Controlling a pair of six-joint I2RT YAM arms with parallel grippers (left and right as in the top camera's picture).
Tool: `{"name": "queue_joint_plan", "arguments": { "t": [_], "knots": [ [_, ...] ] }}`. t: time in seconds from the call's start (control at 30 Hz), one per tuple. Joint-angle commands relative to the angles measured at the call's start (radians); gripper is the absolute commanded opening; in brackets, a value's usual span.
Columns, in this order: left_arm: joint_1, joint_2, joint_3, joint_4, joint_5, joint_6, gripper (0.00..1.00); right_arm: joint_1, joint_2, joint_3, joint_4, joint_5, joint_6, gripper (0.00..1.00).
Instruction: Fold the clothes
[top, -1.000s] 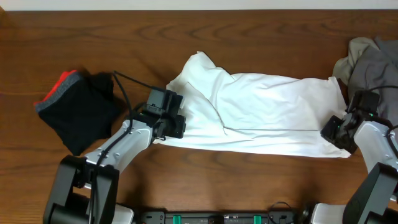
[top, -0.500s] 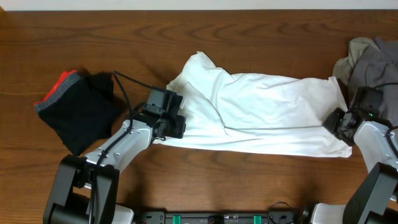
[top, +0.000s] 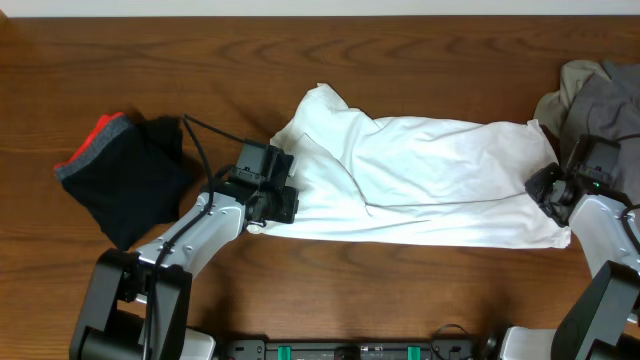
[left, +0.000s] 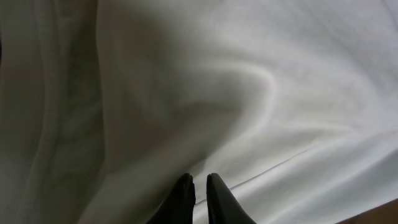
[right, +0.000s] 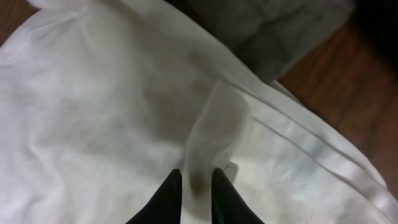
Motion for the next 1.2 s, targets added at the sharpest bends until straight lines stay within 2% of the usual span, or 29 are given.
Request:
{"name": "queue_joint_plan", "arguments": {
  "t": [0.0, 0.27, 0.43, 0.6, 0.7, 0.8, 1.17],
  "knots": [
    [-0.002, 0.008, -0.004, -0.004, 0.009, 0.013, 0.11, -0.005, 0.005, -0.003, 0.006, -0.095, -0.137, 0.15],
    [-0.002, 0.008, -0.004, -0.004, 0.008, 0.013, 0.12, 0.063, -0.034, 0.036, 0.005, -0.385, -0.466, 0.17],
    [-0.002, 0.008, -0.004, -0.004, 0.008, 0.013, 0.11, 0.195, -0.064, 0.097, -0.090, -0.409, -0.594, 0.16],
    [-0.002, 0.008, -0.004, -0.004, 0.008, 0.013, 0.11, 0.399, -0.065, 0.108, -0.176, -0.444, -0.730, 0.15],
    [-0.002, 0.008, -0.004, -0.004, 0.008, 0.013, 0.11, 0.515, -0.065, 0.108, -0.188, -0.433, -0.759, 0.21],
    [-0.002, 0.008, -0.004, -0.004, 0.008, 0.013, 0.11, 0.632, -0.063, 0.108, -0.180, -0.375, -0.767, 0.21],
    [-0.002, 0.008, -0.004, -0.005, 0.009, 0.013, 0.11, 0.846, 0.035, 0.108, -0.126, -0.370, -0.770, 0.24]
  ]
}}
